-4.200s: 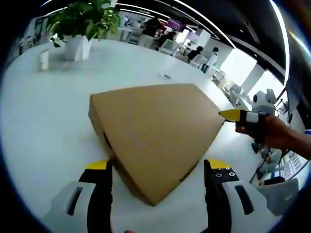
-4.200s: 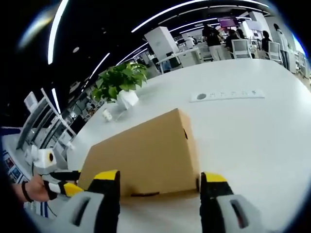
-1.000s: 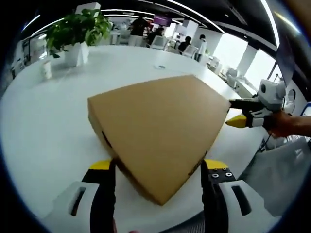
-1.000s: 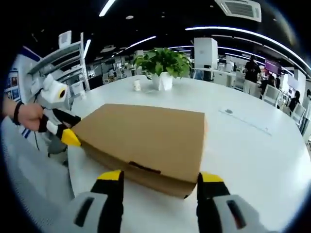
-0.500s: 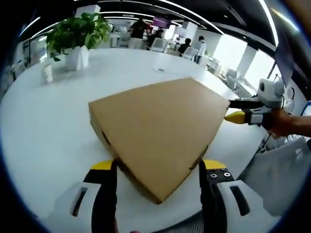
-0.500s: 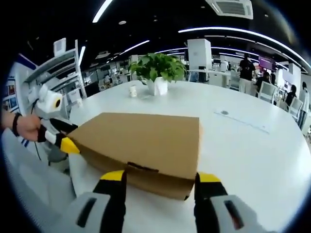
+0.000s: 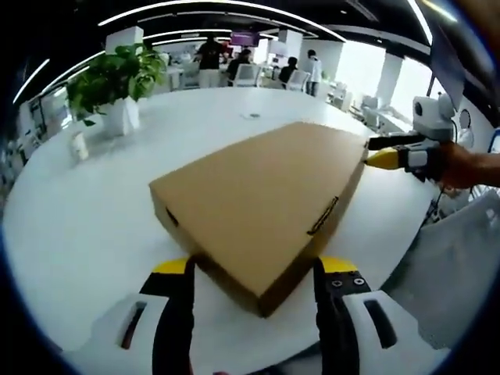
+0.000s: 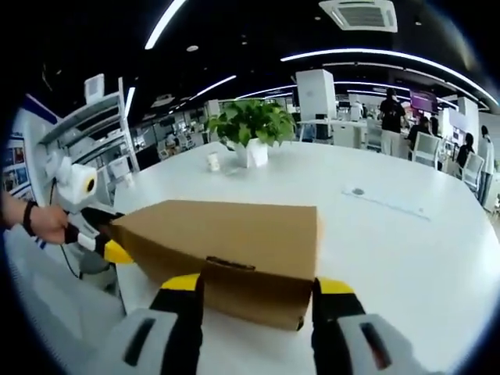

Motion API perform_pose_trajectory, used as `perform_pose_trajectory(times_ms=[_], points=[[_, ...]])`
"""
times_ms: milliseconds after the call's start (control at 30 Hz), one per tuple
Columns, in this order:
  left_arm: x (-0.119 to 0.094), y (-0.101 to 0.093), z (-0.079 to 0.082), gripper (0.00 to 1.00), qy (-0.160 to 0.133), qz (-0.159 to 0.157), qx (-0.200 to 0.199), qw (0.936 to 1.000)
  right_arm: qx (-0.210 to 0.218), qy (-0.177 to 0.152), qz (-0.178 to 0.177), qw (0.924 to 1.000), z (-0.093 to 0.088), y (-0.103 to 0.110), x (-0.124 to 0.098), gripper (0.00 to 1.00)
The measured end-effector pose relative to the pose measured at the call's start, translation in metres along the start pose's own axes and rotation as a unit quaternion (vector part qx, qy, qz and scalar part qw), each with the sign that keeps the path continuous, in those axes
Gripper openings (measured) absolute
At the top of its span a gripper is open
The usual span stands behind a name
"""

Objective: Operate the shoe box by opening the lid, removing the specified soft item, and placing it in the target area until the item is outside and the box remains undamaged.

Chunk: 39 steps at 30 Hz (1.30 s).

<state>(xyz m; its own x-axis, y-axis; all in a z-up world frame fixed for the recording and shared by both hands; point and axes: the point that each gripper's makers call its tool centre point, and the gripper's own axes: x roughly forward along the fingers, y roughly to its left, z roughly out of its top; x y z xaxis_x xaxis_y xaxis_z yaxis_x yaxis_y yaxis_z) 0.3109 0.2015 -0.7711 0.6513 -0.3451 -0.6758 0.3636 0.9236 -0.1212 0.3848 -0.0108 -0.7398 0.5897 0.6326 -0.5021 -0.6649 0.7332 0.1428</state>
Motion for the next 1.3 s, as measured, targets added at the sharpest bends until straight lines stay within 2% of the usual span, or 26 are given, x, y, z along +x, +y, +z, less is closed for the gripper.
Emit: perform_pose_trajectory(times_ms=[133,167,233,300,567,967,1300], points=[[-0.003,0.008,0.005,0.6,-0.008,0.038,0.041,0.9984,-0.002,-0.01,-0.002,0.9999,0.008,0.001,-0.002,0.51],[-0.005,0.008,0.007,0.6,-0.008,0.048,0.071,0.9963,-0.013,0.003,-0.002,0.9999,0.006,0.001,-0.001,0.5],[-0.008,0.003,0.012,0.59,-0.011,0.044,0.079,0.9959,-0.013,0.002,-0.003,0.9999,0.006,0.0,-0.001,0.5],[-0.009,0.005,0.015,0.6,-0.01,0.052,0.098,0.9938,-0.009,0.001,-0.003,1.0,0.007,0.0,-0.001,0.5],[-0.014,0.006,0.021,0.58,-0.024,0.05,0.092,0.9942,-0.005,-0.008,-0.003,1.0,0.015,0.001,-0.003,0.49],[-0.022,0.009,0.032,0.53,-0.047,0.054,0.109,0.9915,-0.001,-0.019,-0.001,0.9998,0.031,-0.001,-0.004,0.49],[-0.029,0.018,0.045,0.45,-0.06,0.091,0.176,0.9783,0.011,-0.037,-0.001,0.9993,0.047,-0.002,-0.004,0.49]])
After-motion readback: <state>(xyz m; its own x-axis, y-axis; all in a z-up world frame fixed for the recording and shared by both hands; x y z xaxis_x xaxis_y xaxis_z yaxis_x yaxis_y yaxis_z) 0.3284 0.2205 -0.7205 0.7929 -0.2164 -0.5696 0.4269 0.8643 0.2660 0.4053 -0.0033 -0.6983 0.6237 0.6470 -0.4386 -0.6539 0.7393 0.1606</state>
